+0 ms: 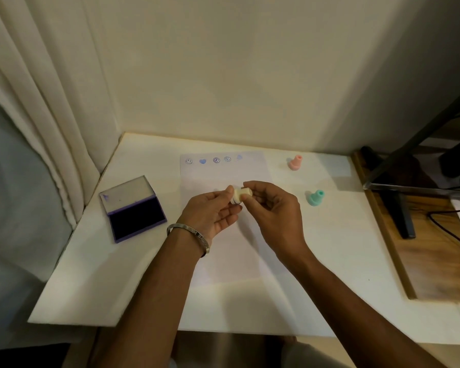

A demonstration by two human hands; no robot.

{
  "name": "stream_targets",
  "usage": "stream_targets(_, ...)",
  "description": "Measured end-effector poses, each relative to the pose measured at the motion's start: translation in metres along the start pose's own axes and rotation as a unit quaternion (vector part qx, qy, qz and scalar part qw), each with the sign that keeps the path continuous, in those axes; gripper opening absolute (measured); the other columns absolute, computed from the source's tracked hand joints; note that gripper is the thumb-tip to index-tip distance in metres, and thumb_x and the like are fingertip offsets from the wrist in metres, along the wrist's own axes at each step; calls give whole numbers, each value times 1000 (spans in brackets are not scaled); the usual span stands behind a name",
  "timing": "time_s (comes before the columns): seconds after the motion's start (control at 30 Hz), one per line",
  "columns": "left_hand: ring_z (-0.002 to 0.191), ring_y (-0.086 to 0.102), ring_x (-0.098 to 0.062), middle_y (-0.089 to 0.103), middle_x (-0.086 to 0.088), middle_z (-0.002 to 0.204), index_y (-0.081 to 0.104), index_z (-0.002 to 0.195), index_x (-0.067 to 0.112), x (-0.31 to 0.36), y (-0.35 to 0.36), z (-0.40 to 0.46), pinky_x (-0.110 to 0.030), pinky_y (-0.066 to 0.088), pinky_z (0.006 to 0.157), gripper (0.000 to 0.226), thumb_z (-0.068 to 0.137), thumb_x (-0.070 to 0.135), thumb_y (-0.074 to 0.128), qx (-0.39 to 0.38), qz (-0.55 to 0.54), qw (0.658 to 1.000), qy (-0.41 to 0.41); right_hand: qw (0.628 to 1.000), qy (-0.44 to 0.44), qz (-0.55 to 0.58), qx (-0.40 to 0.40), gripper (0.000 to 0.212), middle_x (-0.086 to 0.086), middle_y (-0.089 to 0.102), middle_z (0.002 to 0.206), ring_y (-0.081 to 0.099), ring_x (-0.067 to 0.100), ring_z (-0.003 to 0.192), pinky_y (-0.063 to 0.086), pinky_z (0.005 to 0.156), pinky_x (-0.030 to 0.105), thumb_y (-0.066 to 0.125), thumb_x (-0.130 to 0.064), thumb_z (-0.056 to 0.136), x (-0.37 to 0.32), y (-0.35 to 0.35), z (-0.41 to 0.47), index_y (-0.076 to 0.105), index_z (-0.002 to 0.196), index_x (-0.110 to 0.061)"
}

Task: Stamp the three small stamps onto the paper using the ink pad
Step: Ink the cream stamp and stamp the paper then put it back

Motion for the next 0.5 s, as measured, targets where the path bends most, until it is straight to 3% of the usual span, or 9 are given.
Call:
stream_targets(0.13,72,69,-13,72,-4,80,68,96,8,-1,1,0,-19,56,56,23,89,29,64,0,11,1000,0,1000,-2,4,-7,21,-6,76,98,72,8,89,58,81,20,71,-15,89,0,-1,1,73,110,-17)
stream_targets(0.5,79,72,-12,74,-7,91,69,93,10,-9,2,2,-18,57,63,14,90,22,62,19,21,999,41,1000,24,-6,-12,21,-5,77,95,73,9,88,60,84,30,72,-18,88,2,-1,2,74,109,-16)
Point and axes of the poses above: each hand's wrist, its own z-axis towards the middle knuckle, its own y-axis out of the palm, x = y × z, the point moved 1 cm from there along z, towards the middle knuckle
